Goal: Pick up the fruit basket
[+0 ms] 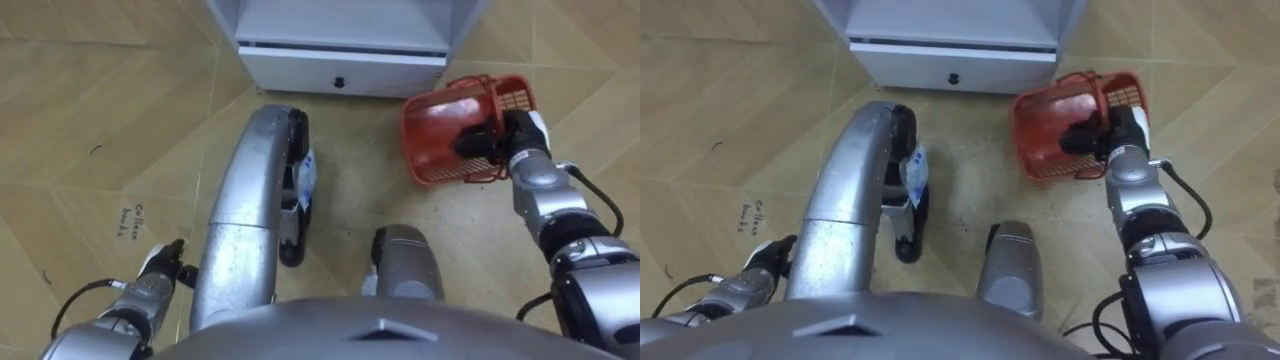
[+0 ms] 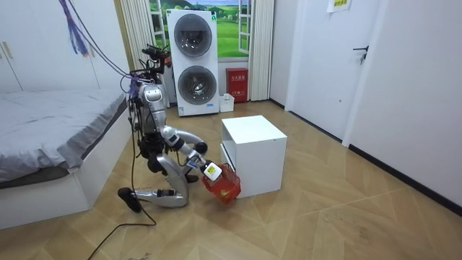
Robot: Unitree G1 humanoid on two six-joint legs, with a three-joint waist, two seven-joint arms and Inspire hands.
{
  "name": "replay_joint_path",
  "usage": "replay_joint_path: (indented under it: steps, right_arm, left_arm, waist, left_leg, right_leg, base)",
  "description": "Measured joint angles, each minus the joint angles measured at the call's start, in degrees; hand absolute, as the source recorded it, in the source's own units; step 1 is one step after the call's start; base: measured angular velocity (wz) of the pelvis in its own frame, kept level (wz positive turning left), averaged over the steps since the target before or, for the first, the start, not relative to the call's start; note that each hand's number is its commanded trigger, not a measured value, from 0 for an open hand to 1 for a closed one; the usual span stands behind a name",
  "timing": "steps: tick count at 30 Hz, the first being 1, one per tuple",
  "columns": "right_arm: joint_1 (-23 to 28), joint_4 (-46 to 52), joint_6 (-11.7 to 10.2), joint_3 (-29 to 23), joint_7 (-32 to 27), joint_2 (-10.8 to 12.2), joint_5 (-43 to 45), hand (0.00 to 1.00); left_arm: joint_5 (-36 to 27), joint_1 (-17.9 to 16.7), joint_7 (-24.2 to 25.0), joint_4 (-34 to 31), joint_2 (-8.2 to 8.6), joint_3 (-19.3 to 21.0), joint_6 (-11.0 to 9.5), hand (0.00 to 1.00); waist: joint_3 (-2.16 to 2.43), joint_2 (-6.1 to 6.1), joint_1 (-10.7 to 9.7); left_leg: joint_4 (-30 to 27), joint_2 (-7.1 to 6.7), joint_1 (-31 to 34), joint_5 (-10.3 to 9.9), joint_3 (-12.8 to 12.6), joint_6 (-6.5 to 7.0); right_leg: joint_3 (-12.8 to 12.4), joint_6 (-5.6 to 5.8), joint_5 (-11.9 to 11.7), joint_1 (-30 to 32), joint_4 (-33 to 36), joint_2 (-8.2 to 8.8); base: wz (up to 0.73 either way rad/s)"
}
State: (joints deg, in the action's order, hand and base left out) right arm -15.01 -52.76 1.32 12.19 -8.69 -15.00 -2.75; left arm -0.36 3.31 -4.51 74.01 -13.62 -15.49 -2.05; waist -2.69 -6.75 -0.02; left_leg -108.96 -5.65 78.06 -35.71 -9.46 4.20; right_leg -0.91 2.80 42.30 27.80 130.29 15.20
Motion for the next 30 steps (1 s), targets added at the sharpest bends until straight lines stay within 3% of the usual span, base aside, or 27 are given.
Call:
replay_joint_path:
  steps: [4,6,8,9,11,12,13,14,15,16,17,19,21,22,23,26,30]
  right_arm:
    - [0.54,4.77,0.09,2.89,0.11,0.69,6.52,1.00]
    - [0.56,6.43,0.09,3.60,0.09,0.76,8.90,1.00]
    - [1.74,9.36,0.14,4.96,0.19,0.88,10.89,1.00]
    - [2.00,10.10,0.13,5.24,0.19,0.89,11.12,1.00]
    - [2.70,12.37,0.17,6.83,0.12,1.07,11.09,1.00]
    - [2.91,13.05,0.18,7.29,0.22,1.19,11.07,1.00]
    - [3.13,13.84,0.37,8.16,0.40,1.91,11.16,1.00]
    - [5.33,17.13,0.81,7.59,0.31,0.91,11.18,1.00]
    - [6.54,19.22,0.87,7.24,0.27,-0.48,11.12,1.00]
    - [7.35,21.64,1.14,6.27,0.12,-1.11,11.24,1.00]
    - [7.81,23.69,1.60,5.27,0.53,-1.20,12.47,1.00]
    - [9.75,27.05,1.94,5.27,1.52,-1.54,15.21,1.00]
    - [12.49,32.43,0.56,5.06,1.60,-1.50,17.67,1.00]
    - [12.98,33.73,0.03,4.79,1.60,-1.61,17.68,1.00]
    - [13.77,36.32,-0.68,4.33,1.49,-2.01,17.71,1.00]
    - [14.16,41.78,-0.89,2.90,1.26,-3.40,17.55,1.00]
    - [15.51,45.43,-0.73,1.75,1.50,-3.24,16.77,1.00]
  left_arm:
    - [-0.08,1.70,-1.27,-1.35,0.02,-0.01,-0.40,0.00]
    - [-0.09,2.18,-1.66,-1.33,-0.01,0.04,-0.48,0.00]
    - [-0.14,1.61,-2.31,-1.21,0.18,1.33,-0.44,0.00]
    - [-0.14,1.52,-2.45,-1.18,0.16,1.65,-0.38,0.00]
    - [-0.13,0.50,-3.85,-0.91,0.08,1.91,0.12,0.00]
    - [-0.13,0.13,-3.90,-0.92,0.05,2.14,0.24,0.00]
    - [-0.05,-1.37,-3.73,-0.77,-0.19,2.83,0.43,0.00]
    - [0.69,-1.87,-3.25,-1.10,-0.12,2.84,0.61,0.00]
    - [0.65,-1.86,-3.10,-1.94,0.11,2.81,0.66,0.00]
    - [0.45,-1.88,-3.26,-3.14,-0.54,3.14,0.76,0.00]
    - [0.52,-1.06,-3.82,-3.48,-0.38,4.05,0.79,0.00]
    - [0.71,-0.89,-4.10,-3.50,-0.39,4.06,1.08,0.00]
    - [0.97,-1.71,-5.85,-3.03,-0.69,5.06,2.09,0.00]
    - [0.99,-1.93,-6.24,-3.01,-0.77,5.57,2.21,0.00]
    - [0.97,-2.13,-6.38,-3.02,-1.18,6.47,2.12,0.00]
    - [1.03,-2.12,-6.75,-3.22,-2.22,7.39,1.70,0.00]
    - [1.08,-5.55,-7.85,-5.03,-2.03,7.59,1.96,0.00]
  waist:
    - [0.45,0.55,-0.25]
    - [0.77,1.07,0.09]
    - [1.27,1.63,0.25]
    - [1.27,1.72,0.16]
    - [1.38,1.85,0.35]
    - [1.34,1.89,0.44]
    - [0.68,2.09,1.24]
    - [0.68,2.05,1.12]
    - [1.30,1.91,0.71]
    - [1.69,0.55,0.96]
    - [1.73,0.38,1.34]
    - [1.71,0.22,1.82]
    - [1.64,0.27,1.55]
    - [1.58,0.36,1.51]
    - [1.47,0.42,1.39]
    - [1.31,-0.09,1.34]
    - [1.32,-0.31,2.16]
  left_leg:
    - [2.92,0.70,-0.91,-0.14,0.32,0.33]
    - [5.89,1.89,-2.35,-0.09,0.62,0.32]
    - [11.86,3.15,-6.17,0.62,1.01,0.38]
    - [13.60,3.11,-7.19,1.24,1.35,0.46]
    - [20.19,3.69,-11.12,4.54,2.95,1.09]
    - [20.71,4.40,-11.90,6.14,3.26,1.52]
    - [19.21,5.52,-11.96,10.15,3.00,3.10]
    - [26.05,3.33,-12.26,10.57,0.06,2.81]
    - [32.94,2.33,-12.88,11.74,-2.04,3.22]
    - [34.69,2.00,-13.13,12.41,-3.83,5.58]
    - [37.77,2.21,-13.81,12.25,-3.78,5.92]
    - [43.24,2.27,-16.23,13.94,-3.29,5.43]
    - [50.70,2.25,-21.47,16.59,-1.03,3.23]
    - [52.13,2.30,-22.75,17.31,-0.18,2.57]
    - [54.55,2.28,-24.99,18.72,1.66,1.04]
    - [60.01,3.35,-28.25,22.49,2.00,-0.98]
    - [66.15,5.63,-30.82,26.96,1.95,-2.37]
  right_leg:
    - [-0.97,-0.04,0.06,1.56,-4.11,-1.88]
    - [-1.37,-0.03,0.06,2.44,-8.31,-2.52]
    - [-1.12,-0.01,0.04,1.75,-17.36,-2.56]
    - [-0.92,0.00,0.05,1.28,-20.13,-2.57]
    - [-0.51,0.48,-0.17,-1.31,-32.56,-3.37]
    - [-0.45,0.62,-0.24,-2.51,-35.93,-3.75]
    - [-0.28,0.79,-0.35,-7.03,-42.61,-4.94]
    - [0.45,0.84,-0.35,-10.45,-47.79,-4.46]
    - [1.40,0.93,-0.37,-11.33,-49.78,-4.31]
    - [3.02,1.49,-0.63,-12.14,-52.42,-2.87]
    - [4.22,3.11,-1.80,-12.03,-56.27,-2.79]
    - [4.19,3.49,-1.94,-11.23,-61.27,-1.95]
    - [4.57,3.54,-1.99,-10.06,-70.76,0.74]
    - [4.88,3.46,-2.05,-9.95,-73.92,1.01]
    - [5.90,3.63,-2.46,-10.78,-78.07,0.56]
    - [9.40,3.72,-3.91,-14.60,-86.12,-1.81]
    - [12.20,2.30,-4.67,-17.46,-92.95,-3.91]
  base:
    - [-0.12]
    - [-0.35]
    - [-0.48]
    - [-0.49]
    - [-0.62]
    - [-0.87]
    - [-0.53]
    - [-0.16]
    - [0.51]
    - [0.49]
    - [0.24]
    - [-0.30]
    - [-0.70]
    - [-0.64]
    - [-0.38]
    - [-0.10]
    - [0.06]
